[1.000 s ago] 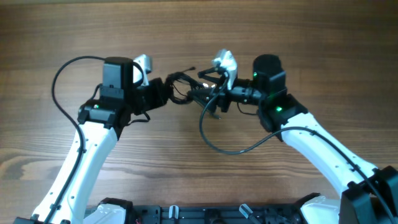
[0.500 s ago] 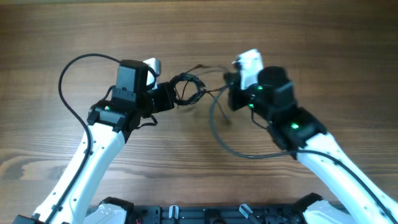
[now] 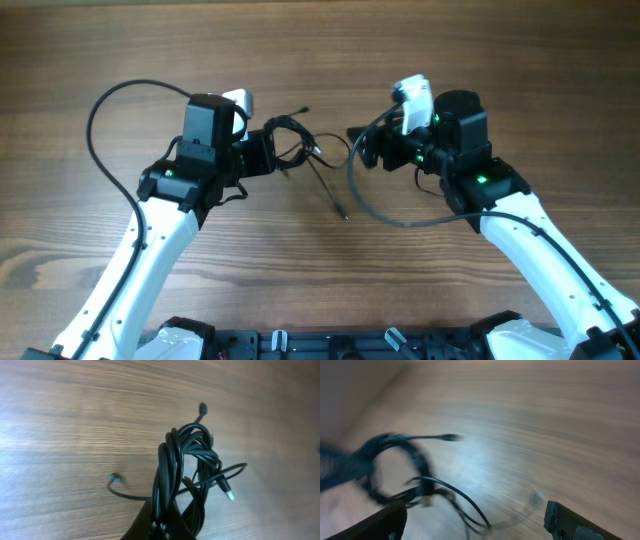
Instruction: Untangle cables
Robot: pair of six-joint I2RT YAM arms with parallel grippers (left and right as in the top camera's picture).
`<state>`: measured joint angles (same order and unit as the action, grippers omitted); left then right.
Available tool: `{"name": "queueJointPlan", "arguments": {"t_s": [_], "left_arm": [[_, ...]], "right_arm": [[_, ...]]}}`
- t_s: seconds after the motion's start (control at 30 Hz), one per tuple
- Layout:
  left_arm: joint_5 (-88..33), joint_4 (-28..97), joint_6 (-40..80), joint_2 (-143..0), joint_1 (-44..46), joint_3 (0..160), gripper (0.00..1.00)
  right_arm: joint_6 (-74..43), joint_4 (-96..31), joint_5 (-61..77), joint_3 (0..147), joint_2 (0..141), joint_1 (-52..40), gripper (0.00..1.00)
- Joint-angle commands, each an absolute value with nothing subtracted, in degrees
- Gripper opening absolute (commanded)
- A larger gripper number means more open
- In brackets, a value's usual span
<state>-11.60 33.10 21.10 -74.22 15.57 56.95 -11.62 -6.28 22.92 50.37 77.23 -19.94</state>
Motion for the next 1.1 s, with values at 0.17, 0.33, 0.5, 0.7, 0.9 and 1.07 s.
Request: {"name": "queueJointPlan", "arguments": {"t_s": [0.17,0.33,0.5,0.7,0.9,1.07], "left_arm": [[-31.07,32.64,1.67,-73.65,15.53,57.1,0.04],[-14.63,32.82,9.43,-73.63,15.53,57.1,0.04],[-13.15,31.31,14.35,-73.63,15.22,57.1,0.04],[-8.69,31.97,26.22,-73.65,12.43,57.1,0.04],[-10.15,31.94,26.15,-74.17,12.47,57.1,0.04],[-26.26,31.77,12.12,-74.43,12.53,57.1,0.04]], "right_arm": [[9.19,-6.72,47.51,50.57,86.59,-20.08,0.78],[10.55,-18.09,55.55,50.57,87.33,-20.03,0.37],[0.25,-18.92,40.75,50.57,87.33,-18.92,0.04],[-49.54,-24.1,3.05,50.13,87.35,-10.41,0.07],[-26.39,-21.78,14.59,50.13,87.77,-10.7,0.77],[-11.09,-8.19,49.43,50.13,87.81,-11.57,0.89]]}}
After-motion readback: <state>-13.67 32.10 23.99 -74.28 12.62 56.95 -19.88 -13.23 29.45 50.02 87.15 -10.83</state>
